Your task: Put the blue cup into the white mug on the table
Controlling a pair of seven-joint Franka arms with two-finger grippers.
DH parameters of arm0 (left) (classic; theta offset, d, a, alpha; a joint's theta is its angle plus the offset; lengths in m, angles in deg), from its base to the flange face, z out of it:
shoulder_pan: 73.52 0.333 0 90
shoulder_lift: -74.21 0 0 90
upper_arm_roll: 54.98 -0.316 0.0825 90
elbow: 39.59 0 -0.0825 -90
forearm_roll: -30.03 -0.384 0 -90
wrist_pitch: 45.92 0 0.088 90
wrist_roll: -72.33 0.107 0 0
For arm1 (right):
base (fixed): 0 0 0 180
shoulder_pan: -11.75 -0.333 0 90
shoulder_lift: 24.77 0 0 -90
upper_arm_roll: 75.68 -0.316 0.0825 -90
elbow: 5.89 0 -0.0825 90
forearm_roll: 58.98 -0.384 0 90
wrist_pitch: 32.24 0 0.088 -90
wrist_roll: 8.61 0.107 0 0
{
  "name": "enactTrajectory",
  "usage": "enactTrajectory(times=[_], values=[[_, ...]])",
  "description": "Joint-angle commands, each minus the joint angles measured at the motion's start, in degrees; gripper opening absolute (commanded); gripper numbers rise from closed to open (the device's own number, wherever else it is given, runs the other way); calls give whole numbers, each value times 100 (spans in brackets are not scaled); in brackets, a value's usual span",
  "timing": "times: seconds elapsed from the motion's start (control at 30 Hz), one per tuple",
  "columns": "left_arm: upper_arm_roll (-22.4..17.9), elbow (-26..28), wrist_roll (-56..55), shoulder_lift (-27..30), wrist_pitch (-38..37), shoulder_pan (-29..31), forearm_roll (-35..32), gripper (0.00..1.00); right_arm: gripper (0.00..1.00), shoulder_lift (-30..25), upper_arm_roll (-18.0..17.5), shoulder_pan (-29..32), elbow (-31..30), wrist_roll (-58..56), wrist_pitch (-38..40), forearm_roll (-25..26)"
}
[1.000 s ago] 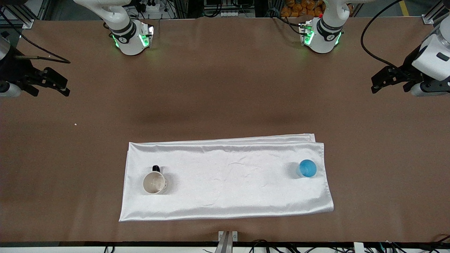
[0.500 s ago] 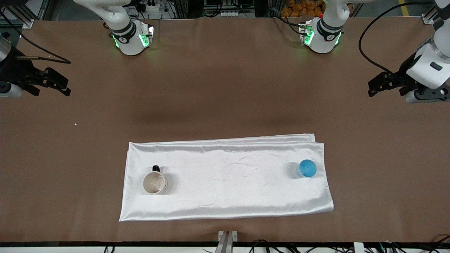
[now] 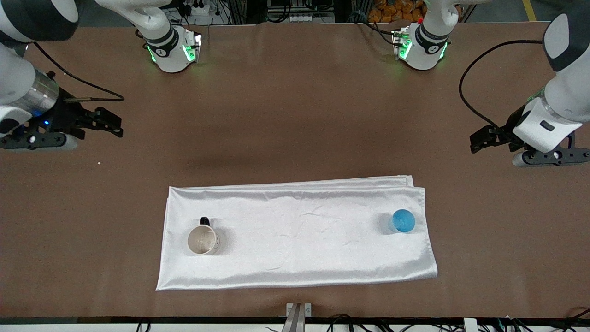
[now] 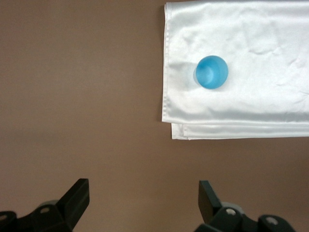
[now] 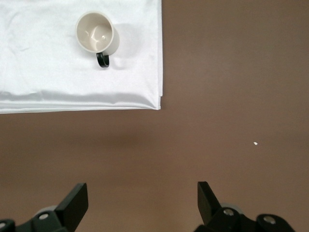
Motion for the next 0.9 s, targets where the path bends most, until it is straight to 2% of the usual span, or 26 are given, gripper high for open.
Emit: enactTrajectory(times=[0.0,0.17,0.43,0.87], values=[[45,124,12,-215,402,-4,-17,100,100,598,21,-277,138,98,-259,-89],[54,300,3,-426,965,-92,-8,100,100,1143,-6,-514,129,72,-839,-63],[63,291,3,-918,1396,-224,-8,100,100,1907,-23,-655,138,1,-1622,-36],[54,265,-146,-1639,1985,-391,-70,100,100,2787,-129,-778,156,-332,-2790,254]])
